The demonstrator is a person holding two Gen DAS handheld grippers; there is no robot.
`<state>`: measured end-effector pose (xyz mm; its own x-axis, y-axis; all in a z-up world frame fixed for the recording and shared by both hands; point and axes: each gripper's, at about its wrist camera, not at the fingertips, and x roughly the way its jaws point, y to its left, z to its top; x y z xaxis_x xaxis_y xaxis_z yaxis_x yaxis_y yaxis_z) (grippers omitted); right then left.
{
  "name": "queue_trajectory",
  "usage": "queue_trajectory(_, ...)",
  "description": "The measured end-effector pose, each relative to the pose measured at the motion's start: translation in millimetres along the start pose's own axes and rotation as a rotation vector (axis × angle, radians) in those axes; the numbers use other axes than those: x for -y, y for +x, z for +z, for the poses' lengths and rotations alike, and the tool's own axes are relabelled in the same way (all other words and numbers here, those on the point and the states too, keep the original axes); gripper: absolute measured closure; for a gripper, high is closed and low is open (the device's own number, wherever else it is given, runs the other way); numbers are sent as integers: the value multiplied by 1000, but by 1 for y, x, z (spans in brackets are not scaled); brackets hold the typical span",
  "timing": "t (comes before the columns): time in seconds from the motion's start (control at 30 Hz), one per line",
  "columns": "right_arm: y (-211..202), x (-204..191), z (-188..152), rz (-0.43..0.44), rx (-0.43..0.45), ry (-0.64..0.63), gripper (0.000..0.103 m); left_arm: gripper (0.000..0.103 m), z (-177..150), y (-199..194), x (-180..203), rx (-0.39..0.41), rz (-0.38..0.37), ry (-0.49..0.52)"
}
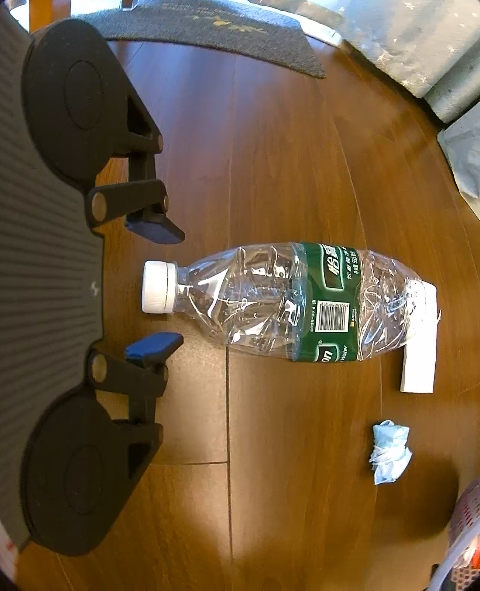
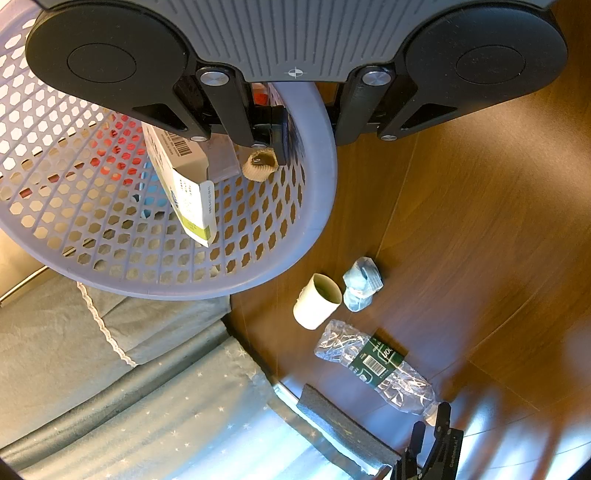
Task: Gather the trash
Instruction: 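Lower the left tool onto the clear water bottle cap and close, then lift the water bottle by its cap and drop it into the wastebasket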
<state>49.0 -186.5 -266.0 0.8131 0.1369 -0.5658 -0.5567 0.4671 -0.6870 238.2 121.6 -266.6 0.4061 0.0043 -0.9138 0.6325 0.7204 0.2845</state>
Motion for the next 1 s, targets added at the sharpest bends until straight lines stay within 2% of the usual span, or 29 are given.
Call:
queue_trajectory(0.17, 0, 0, 0, 0, 0, 0, 101, 58, -1, 4, -5, -10, -15, -37)
queue_trajectory(0.37, 0, 0, 0, 0, -1, 1, 101, 69, -2, 7, -10, -19, -40, -81)
queue_trajectory(0.5, 0, 0, 0, -1, -1, 1, 101, 74, -1, 8, -10, -27, -43, -79)
queue_trajectory(0.6, 0, 0, 0, -1, -1, 2, 101, 75, 0, 7, -9, -37, -42, -72)
queue_trajectory(0.77, 0, 0, 0, 0, -2, 2, 101, 75, 2, 4, -3, -83, -22, -4)
queue_trajectory(1.0, 2, 2, 0, 0, -4, 8, 101, 75, 14, -20, 6, -109, 29, 165)
